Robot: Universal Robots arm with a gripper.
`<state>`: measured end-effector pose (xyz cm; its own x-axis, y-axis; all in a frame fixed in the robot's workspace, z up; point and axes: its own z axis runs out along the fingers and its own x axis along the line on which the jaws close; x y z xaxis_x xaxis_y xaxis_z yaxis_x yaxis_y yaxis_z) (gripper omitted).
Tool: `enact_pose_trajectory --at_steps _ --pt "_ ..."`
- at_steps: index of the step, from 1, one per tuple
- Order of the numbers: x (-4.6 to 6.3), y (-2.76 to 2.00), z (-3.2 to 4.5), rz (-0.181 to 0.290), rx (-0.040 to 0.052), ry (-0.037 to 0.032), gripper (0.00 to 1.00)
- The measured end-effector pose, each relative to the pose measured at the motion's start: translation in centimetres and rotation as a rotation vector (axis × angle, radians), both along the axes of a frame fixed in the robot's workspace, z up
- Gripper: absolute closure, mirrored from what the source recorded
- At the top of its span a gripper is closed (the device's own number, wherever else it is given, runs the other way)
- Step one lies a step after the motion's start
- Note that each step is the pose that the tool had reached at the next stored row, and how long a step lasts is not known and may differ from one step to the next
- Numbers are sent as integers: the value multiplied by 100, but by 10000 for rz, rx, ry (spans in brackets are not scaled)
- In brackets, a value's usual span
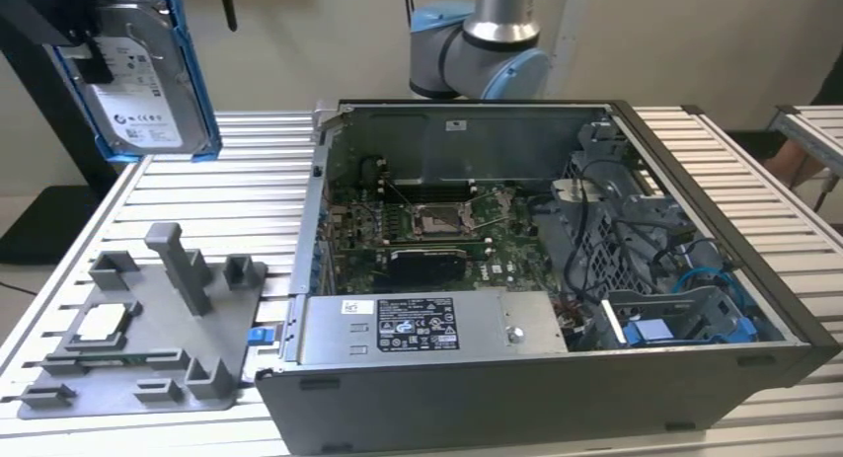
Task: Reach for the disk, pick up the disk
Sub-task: 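Pick up the disk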
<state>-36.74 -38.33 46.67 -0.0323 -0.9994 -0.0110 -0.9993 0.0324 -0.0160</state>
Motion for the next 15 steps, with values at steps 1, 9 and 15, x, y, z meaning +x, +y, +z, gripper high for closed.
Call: enact_pose_trajectory --at_steps 1,9,15 --pt "33 0 0 0 0 0 100" --pt "239 0 0 1 0 0 100" --pt "403 0 0 1 0 -1 100"
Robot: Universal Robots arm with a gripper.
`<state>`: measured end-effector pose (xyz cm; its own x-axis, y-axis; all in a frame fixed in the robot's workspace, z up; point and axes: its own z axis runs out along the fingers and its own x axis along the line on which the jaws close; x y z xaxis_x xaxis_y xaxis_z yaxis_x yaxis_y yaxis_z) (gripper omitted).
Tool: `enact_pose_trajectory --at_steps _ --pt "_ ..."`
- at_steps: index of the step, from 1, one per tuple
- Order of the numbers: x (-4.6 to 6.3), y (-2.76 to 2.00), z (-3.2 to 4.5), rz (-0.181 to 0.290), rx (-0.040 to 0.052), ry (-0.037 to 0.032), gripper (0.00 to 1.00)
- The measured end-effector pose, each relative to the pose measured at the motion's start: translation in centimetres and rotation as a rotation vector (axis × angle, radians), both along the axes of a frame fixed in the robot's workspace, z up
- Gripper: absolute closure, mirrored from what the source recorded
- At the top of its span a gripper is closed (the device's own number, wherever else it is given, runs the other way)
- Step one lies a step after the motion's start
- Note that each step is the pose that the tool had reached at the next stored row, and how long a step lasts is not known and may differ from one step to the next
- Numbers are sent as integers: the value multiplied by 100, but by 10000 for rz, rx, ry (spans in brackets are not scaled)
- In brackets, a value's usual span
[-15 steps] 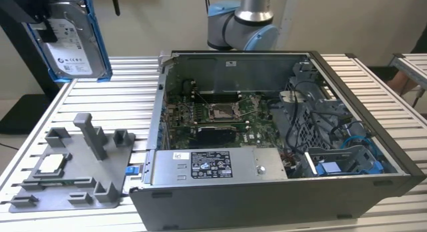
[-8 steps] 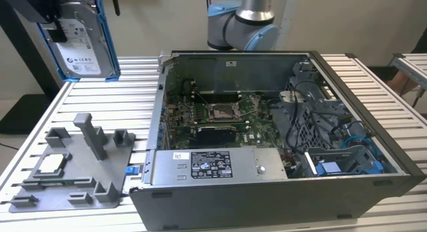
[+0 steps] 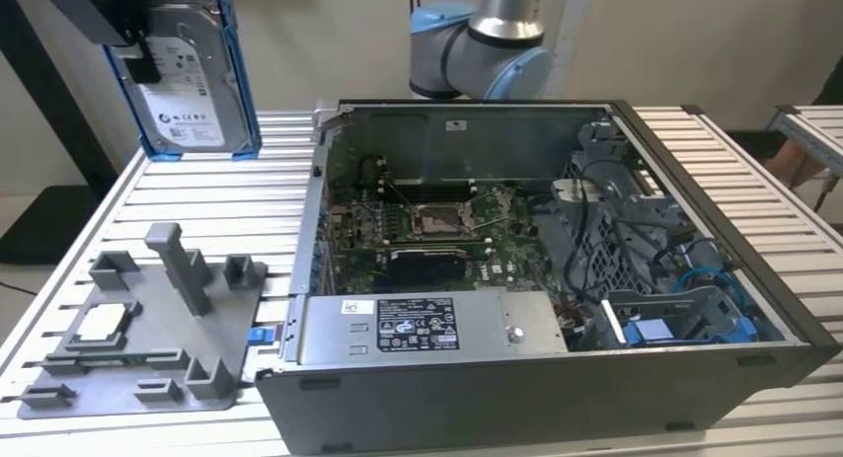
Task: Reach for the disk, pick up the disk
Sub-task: 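Pick up the disk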
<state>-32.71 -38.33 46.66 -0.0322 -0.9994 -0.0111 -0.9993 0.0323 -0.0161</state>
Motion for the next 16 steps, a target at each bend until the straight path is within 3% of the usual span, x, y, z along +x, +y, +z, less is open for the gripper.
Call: enact_pose_trajectory --at_steps 8,16 --pt "242 0 0 -1 0 0 100" --pt "350 0 0 0 -1 0 100"
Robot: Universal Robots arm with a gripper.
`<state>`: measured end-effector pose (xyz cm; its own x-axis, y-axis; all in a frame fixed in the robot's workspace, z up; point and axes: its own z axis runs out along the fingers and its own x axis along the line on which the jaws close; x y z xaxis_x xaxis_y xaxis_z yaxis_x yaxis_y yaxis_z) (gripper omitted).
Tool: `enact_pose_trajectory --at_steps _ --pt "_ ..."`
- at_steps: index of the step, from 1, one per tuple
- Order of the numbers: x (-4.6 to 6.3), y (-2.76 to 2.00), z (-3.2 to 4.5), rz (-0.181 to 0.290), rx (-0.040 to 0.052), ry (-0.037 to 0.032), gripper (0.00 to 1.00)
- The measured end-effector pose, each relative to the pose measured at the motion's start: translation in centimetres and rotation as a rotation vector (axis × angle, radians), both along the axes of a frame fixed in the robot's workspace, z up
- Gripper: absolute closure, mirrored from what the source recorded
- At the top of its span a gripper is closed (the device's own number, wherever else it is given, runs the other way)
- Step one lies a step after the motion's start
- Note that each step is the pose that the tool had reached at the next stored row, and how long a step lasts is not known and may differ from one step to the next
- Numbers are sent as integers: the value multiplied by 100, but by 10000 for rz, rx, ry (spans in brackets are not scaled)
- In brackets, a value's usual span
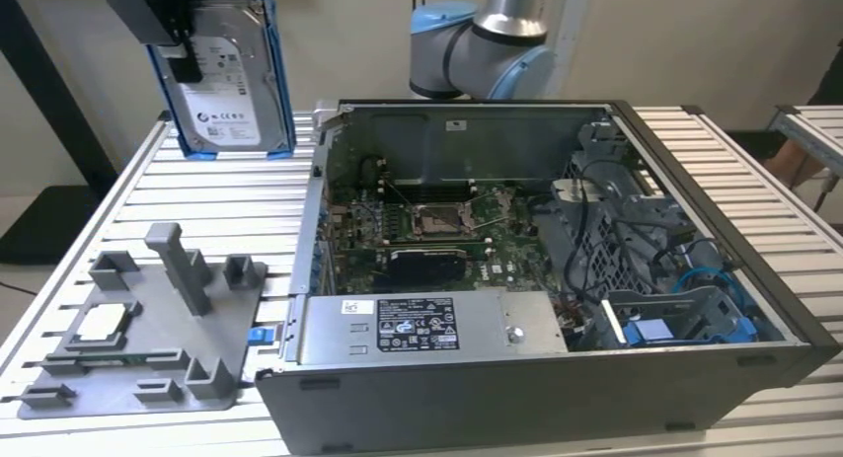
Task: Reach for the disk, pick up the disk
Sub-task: 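Pick up the disk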
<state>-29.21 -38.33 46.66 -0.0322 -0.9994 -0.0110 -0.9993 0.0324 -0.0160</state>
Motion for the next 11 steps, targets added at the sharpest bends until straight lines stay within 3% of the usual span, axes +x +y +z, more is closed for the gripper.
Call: enact_pose_trajectory --at_steps 11 --pt "453 0 -1 0 0 1 100"
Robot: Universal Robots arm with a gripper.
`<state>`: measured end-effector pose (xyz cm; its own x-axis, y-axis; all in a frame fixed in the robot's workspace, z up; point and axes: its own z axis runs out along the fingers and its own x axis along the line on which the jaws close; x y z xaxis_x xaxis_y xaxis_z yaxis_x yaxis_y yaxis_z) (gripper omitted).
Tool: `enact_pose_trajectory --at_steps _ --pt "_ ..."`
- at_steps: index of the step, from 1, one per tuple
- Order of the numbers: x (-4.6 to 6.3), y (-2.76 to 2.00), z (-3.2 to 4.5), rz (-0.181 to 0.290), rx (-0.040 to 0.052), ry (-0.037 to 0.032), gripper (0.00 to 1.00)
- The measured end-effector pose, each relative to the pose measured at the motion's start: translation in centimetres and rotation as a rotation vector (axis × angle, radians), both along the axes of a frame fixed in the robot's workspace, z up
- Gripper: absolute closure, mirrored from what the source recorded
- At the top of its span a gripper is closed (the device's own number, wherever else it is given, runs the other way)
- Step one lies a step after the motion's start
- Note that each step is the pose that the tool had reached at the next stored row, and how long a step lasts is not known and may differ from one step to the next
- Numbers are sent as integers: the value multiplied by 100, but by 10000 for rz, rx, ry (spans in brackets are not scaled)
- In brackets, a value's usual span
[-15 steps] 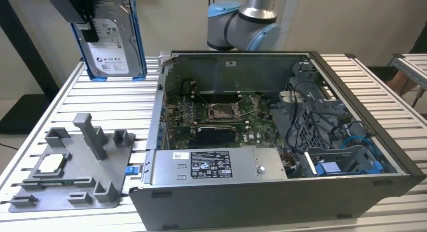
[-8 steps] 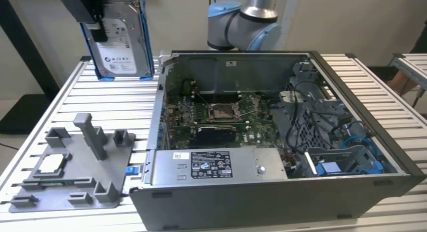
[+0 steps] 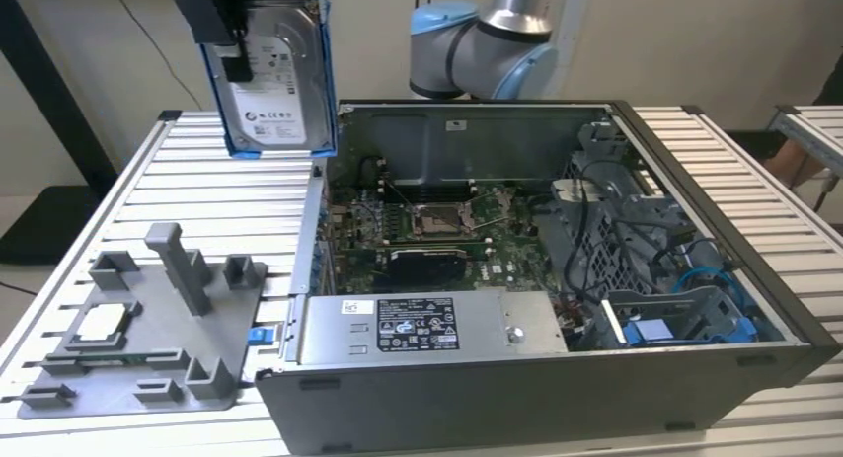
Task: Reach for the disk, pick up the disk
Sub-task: 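Pick up the disk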
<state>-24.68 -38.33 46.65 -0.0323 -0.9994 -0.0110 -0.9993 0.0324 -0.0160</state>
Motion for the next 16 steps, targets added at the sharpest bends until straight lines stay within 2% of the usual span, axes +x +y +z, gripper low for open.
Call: enact_pose_trajectory --at_steps 3,9,16 --pt "123 0 0 0 1 -1 100" --pt "261 0 0 0 0 -1 100" --pt "534 0 0 0 0 -1 100"
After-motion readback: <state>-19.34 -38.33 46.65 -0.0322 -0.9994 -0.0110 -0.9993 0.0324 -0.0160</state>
